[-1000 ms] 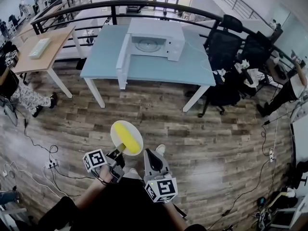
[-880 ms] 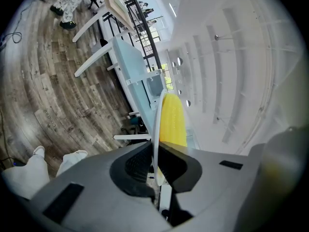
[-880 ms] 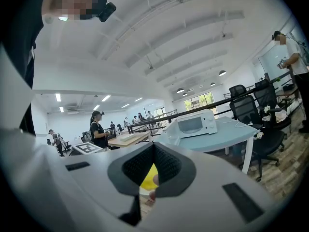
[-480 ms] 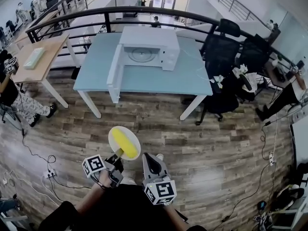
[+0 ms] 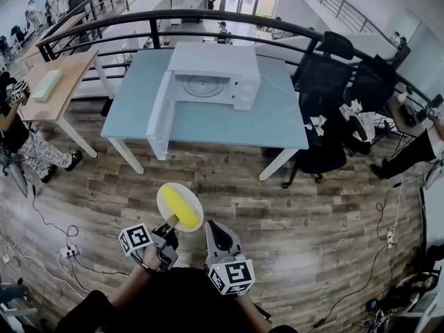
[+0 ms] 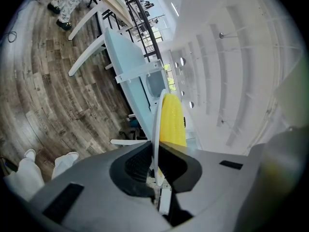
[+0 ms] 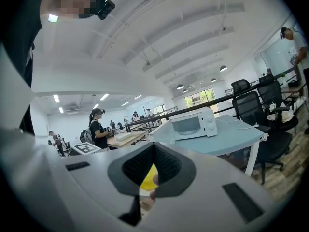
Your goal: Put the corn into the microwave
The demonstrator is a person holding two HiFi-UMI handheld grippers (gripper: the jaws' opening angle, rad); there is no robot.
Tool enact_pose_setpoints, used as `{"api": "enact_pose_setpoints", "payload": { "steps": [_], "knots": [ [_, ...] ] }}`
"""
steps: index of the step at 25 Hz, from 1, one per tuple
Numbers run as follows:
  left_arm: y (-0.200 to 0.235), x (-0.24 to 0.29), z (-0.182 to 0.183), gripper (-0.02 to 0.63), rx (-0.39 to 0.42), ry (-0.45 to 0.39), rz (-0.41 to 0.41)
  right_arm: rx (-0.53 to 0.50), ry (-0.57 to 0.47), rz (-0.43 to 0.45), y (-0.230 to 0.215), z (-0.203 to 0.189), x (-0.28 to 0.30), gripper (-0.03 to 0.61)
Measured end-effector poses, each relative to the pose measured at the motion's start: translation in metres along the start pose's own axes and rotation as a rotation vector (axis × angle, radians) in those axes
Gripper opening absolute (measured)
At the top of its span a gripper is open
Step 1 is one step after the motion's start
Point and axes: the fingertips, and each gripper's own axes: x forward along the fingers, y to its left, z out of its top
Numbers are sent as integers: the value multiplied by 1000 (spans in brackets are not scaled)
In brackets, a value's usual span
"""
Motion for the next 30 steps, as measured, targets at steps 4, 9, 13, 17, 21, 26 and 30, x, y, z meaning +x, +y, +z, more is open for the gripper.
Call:
{"api": "enact_pose_setpoints", "payload": {
  "steps": [4, 9, 13, 17, 21, 26, 30],
  "knots": [
    [-7, 18, 6, 26, -6, -17, 5, 3, 3, 7, -19, 9, 11, 8],
    [-15, 42, 12, 26, -14, -50, 16, 6, 1, 51, -42, 22, 26, 8],
    [-24, 59, 18, 26, -20, -77, 22, 4, 3, 80, -60, 33, 39, 8],
    [-32, 77, 23, 26, -25, -106, 26, 0, 6, 101, -80, 43, 48, 8],
    [-40, 98, 27, 26, -39, -137, 30, -1, 20, 124, -103, 50, 56, 8],
    [-47, 122, 33, 26, -49, -182, 32, -10, 52, 145, -131, 52, 65, 8],
    [-53, 138, 38, 26, -55, -216, 35, -21, 61, 164, -150, 57, 68, 8]
  ]
}}
